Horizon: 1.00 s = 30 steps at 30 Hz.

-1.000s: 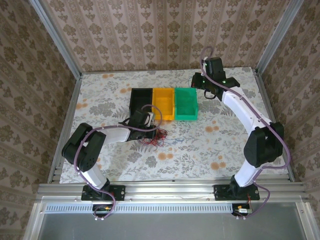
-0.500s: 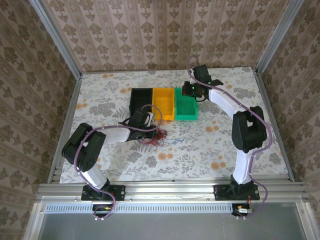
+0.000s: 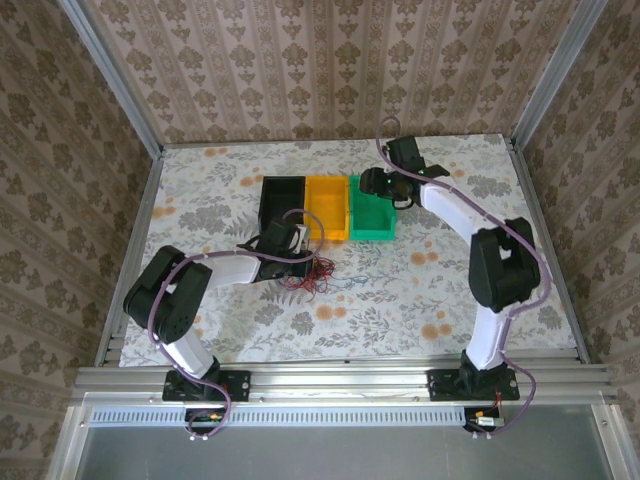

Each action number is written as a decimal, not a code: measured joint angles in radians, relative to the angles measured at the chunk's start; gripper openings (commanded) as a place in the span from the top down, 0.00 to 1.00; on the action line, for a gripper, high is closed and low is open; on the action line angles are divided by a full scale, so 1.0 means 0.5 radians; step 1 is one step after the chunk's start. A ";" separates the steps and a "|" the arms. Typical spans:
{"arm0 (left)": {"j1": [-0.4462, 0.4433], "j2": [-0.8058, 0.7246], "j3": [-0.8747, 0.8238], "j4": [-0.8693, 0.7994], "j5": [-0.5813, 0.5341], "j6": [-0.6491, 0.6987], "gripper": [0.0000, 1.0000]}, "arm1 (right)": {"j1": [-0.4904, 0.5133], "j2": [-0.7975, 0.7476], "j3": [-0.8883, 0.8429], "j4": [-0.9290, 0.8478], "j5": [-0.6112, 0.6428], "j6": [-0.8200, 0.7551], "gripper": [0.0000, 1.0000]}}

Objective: Untangle the cables

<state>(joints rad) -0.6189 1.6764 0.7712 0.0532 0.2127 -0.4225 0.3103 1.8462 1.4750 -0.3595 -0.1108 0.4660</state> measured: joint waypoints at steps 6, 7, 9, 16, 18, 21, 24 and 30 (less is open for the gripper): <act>0.011 0.026 0.021 -0.002 0.008 0.000 1.00 | 0.230 -0.476 -0.522 0.037 0.047 -0.127 0.43; 0.011 0.027 0.025 -0.003 0.008 0.000 1.00 | 0.284 -0.506 -0.581 0.034 0.042 -0.150 0.43; 0.011 0.034 0.033 -0.008 0.008 0.000 1.00 | 0.416 -0.523 -0.701 0.024 0.018 -0.201 0.42; 0.011 0.035 0.034 -0.009 0.008 0.000 1.00 | 0.669 -0.426 -0.906 -0.031 -0.026 -0.287 0.36; 0.011 0.035 0.036 -0.012 0.008 -0.001 1.00 | 0.680 -0.343 -0.906 -0.023 -0.008 -0.301 0.36; 0.011 0.035 0.036 -0.014 0.008 -0.002 1.00 | 0.699 -0.233 -0.906 -0.027 0.040 -0.323 0.35; 0.011 0.034 0.036 -0.014 0.008 -0.002 1.00 | 0.729 -0.161 -0.906 -0.039 0.095 -0.362 0.36; 0.011 0.035 0.043 -0.027 0.009 -0.002 1.00 | 0.803 -0.130 -0.880 -0.068 0.226 -0.416 0.67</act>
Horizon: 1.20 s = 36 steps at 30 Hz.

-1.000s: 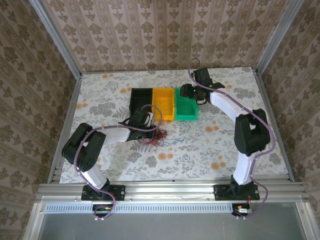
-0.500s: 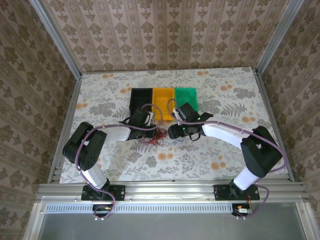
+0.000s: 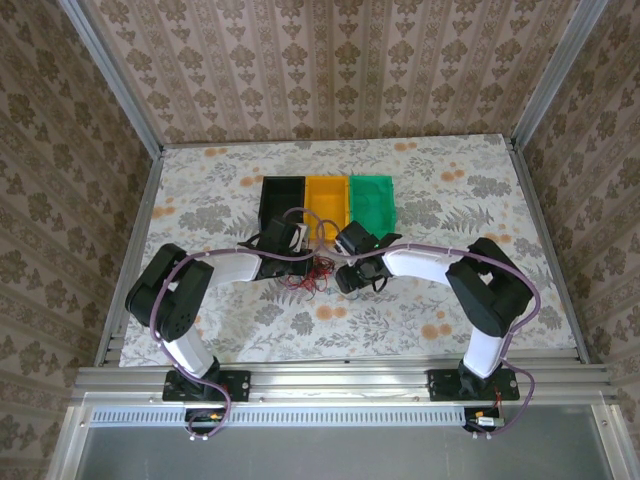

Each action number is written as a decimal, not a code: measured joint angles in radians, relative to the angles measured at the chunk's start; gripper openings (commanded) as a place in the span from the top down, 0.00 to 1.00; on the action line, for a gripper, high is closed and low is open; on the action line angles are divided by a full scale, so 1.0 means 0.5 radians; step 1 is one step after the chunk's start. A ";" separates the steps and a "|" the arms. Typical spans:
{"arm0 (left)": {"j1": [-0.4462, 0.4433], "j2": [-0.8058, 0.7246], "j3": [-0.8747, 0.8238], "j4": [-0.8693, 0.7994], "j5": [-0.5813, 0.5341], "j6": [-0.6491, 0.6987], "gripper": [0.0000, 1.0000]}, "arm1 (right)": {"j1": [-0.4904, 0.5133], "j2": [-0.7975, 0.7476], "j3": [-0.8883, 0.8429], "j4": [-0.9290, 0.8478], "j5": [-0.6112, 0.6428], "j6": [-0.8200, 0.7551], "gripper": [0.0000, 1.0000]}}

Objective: Untangle the cables

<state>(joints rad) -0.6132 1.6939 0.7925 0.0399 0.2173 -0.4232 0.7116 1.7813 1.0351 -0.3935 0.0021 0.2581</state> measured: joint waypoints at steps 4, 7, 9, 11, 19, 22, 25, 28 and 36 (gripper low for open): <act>0.000 0.000 0.000 -0.003 0.000 0.000 1.00 | 0.001 0.001 -0.005 -0.005 0.027 0.011 0.94; 0.000 0.000 0.000 -0.003 0.000 -0.001 1.00 | 0.000 -0.018 -0.031 0.005 0.034 0.028 1.00; 0.000 -0.001 0.000 -0.003 0.000 -0.002 1.00 | 0.000 -0.053 -0.069 0.005 0.034 0.036 0.94; 0.000 0.000 0.000 -0.003 0.000 -0.005 1.00 | 0.000 -0.105 -0.114 -0.022 0.035 0.050 0.66; -0.001 0.000 0.005 -0.009 0.002 -0.005 1.00 | -0.002 -0.297 -0.160 -0.073 0.026 0.058 0.43; -0.001 0.000 0.008 -0.013 0.002 -0.005 1.00 | -0.002 -0.300 -0.169 -0.079 0.008 0.058 0.41; -0.001 0.003 0.014 -0.019 0.002 -0.005 1.00 | 0.000 -0.300 -0.205 -0.081 -0.051 0.056 0.38; -0.001 0.003 0.015 -0.021 0.002 -0.005 1.00 | 0.006 -0.300 -0.230 -0.082 -0.130 0.050 0.37; -0.002 0.016 0.027 -0.027 0.012 -0.005 1.00 | 0.054 -0.293 -0.233 -0.079 -0.224 0.005 0.37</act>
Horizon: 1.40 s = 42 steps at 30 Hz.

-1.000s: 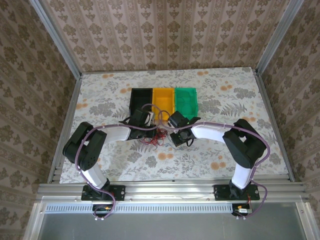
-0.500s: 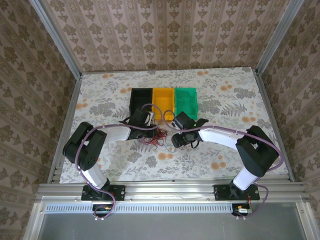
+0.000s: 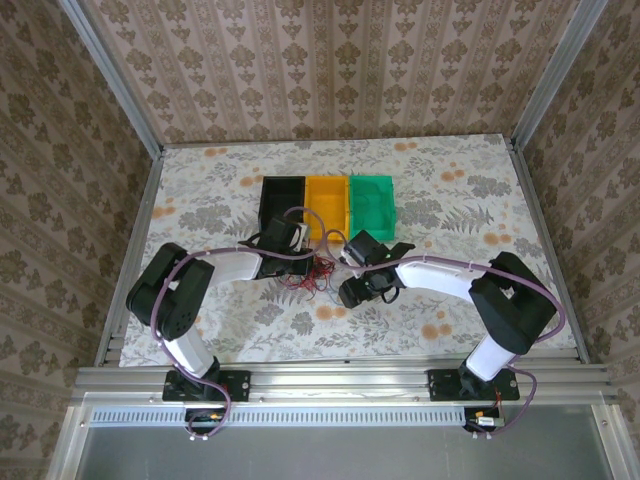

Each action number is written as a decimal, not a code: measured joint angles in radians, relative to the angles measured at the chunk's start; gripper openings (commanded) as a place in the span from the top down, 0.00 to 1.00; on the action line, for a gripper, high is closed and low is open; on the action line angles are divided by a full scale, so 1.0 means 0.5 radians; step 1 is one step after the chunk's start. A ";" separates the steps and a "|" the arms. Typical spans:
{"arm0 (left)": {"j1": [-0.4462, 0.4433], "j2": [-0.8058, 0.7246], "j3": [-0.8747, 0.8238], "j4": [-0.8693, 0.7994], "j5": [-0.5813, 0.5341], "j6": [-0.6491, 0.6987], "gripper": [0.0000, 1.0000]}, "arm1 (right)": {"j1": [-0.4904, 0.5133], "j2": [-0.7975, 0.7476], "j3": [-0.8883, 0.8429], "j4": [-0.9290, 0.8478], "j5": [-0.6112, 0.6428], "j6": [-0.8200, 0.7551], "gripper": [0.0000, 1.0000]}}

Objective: Untangle the cables

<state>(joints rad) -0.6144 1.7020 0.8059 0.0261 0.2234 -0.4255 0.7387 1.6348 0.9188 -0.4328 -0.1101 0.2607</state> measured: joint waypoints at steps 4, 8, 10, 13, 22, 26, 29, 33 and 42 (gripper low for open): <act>-0.001 0.002 0.002 0.000 0.002 0.000 1.00 | 0.015 0.049 0.002 -0.002 0.033 -0.005 0.36; -0.002 0.002 0.004 -0.004 0.002 0.000 1.00 | 0.050 0.089 0.034 -0.014 0.101 -0.017 0.36; -0.002 0.006 0.006 -0.004 0.004 0.000 1.00 | 0.073 0.117 0.061 -0.020 0.134 -0.026 0.36; -0.002 0.013 0.015 -0.006 0.011 0.000 1.00 | 0.105 0.152 0.101 -0.061 0.196 -0.040 0.36; -0.002 0.014 0.016 -0.007 0.018 0.001 1.00 | 0.142 0.184 0.128 -0.026 0.301 -0.051 1.00; 0.001 0.019 0.019 -0.007 0.028 0.001 1.00 | 0.112 0.170 0.116 -0.002 0.353 -0.009 1.00; 0.007 0.023 0.023 -0.012 0.041 0.001 0.99 | -0.024 0.101 0.055 0.014 0.430 0.064 1.00; 0.031 0.028 0.026 -0.019 0.091 -0.001 0.90 | -0.377 -0.127 -0.085 0.008 0.513 0.226 1.00; 0.042 0.039 0.026 -0.016 0.220 -0.012 0.73 | -1.158 -0.623 -0.279 -0.010 0.475 0.498 1.00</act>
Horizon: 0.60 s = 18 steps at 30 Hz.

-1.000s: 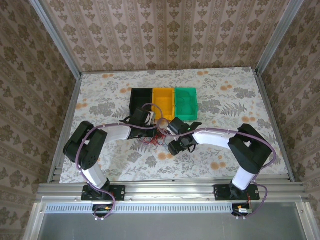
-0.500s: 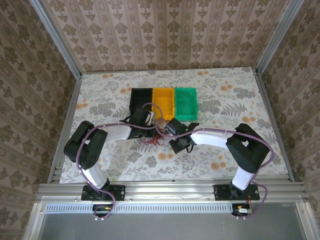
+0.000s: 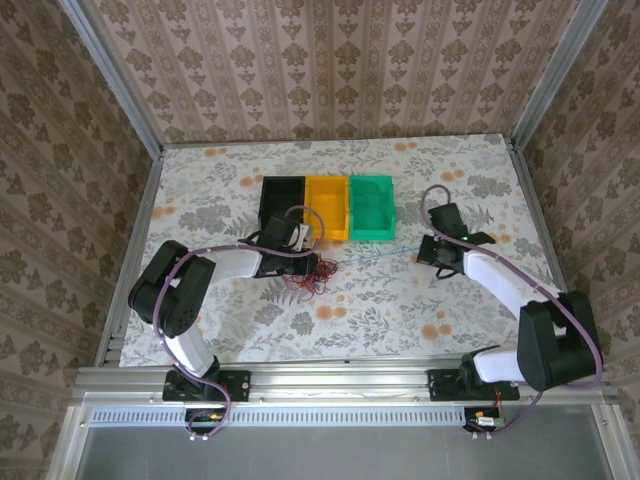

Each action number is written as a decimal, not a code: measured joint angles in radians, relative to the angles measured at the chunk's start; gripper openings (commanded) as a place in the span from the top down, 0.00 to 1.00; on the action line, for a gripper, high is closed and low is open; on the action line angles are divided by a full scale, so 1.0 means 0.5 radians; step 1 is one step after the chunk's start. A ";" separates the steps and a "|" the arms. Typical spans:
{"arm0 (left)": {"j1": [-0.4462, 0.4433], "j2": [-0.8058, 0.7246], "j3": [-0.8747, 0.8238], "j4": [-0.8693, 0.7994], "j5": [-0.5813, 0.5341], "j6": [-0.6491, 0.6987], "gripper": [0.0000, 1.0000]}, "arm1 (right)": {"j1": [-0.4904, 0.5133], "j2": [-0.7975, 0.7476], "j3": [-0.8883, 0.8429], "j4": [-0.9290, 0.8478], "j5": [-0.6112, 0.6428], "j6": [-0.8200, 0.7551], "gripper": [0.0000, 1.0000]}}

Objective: Untangle the cables

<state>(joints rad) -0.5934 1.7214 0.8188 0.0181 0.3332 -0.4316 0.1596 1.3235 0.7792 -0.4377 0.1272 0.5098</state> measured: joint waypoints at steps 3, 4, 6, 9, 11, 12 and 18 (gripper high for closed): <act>0.014 -0.002 0.000 0.010 0.027 -0.022 0.68 | -0.248 -0.085 -0.021 -0.021 -0.053 0.037 1.00; 0.018 -0.002 0.000 0.021 0.032 -0.027 0.67 | -0.307 -0.105 -0.026 -0.030 -0.074 0.041 1.00; 0.027 -0.005 -0.006 0.028 0.031 -0.029 0.67 | -0.426 -0.145 -0.034 -0.043 -0.121 0.047 1.00; 0.040 -0.020 -0.029 0.043 0.031 -0.037 0.68 | -0.620 -0.211 -0.035 -0.050 -0.179 0.085 1.00; 0.045 -0.031 -0.046 0.050 0.027 -0.043 0.70 | -0.735 -0.258 -0.036 -0.053 -0.220 0.124 1.00; 0.051 -0.031 -0.053 0.055 0.024 -0.043 0.70 | -0.805 -0.285 -0.036 -0.050 -0.235 0.152 1.00; 0.090 -0.061 -0.093 0.068 0.019 -0.052 0.72 | -1.177 -0.415 -0.036 -0.044 -0.304 0.319 1.00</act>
<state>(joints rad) -0.5484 1.6909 0.7723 0.0521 0.3428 -0.4576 -0.4290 1.1160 0.7612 -0.4599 -0.0250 0.6693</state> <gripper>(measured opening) 0.293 0.042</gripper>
